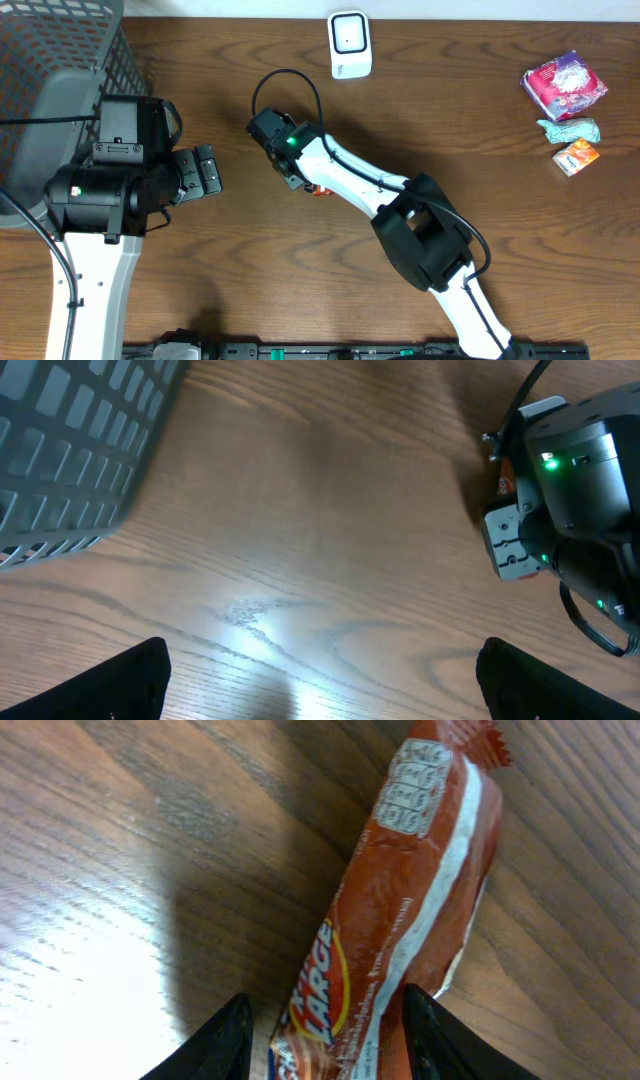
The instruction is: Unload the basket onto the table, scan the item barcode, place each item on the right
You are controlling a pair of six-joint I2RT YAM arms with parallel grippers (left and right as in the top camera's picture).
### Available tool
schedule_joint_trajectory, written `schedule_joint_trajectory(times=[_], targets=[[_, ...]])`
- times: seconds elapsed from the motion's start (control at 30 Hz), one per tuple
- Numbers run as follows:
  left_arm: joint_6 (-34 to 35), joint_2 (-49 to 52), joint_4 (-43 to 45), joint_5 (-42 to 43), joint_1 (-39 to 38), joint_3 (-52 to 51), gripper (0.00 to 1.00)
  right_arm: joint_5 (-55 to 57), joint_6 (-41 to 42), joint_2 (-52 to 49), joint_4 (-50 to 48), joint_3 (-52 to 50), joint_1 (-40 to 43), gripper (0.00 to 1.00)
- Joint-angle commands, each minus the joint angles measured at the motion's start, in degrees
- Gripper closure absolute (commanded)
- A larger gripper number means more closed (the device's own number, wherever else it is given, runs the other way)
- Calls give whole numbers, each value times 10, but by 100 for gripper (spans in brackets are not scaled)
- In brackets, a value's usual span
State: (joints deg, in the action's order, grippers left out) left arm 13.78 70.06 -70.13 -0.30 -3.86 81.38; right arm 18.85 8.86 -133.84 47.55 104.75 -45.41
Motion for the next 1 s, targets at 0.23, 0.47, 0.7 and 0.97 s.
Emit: schedule_joint_trajectory(times=[0.23, 0.47, 0.7, 0.97], targets=[[7, -1, -1, -1, 1, 2, 2, -81, -1, -18, -7, -41, 39, 91], [7, -1, -1, -1, 1, 2, 2, -246, 20, -18, 8, -3, 86, 99], [7, -1, -1, -1, 1, 2, 2, -553, 20, -18, 21, 51, 161, 99], [7, -1, -1, -1, 1, 2, 2, -730, 21, -18, 15, 30, 221, 99]])
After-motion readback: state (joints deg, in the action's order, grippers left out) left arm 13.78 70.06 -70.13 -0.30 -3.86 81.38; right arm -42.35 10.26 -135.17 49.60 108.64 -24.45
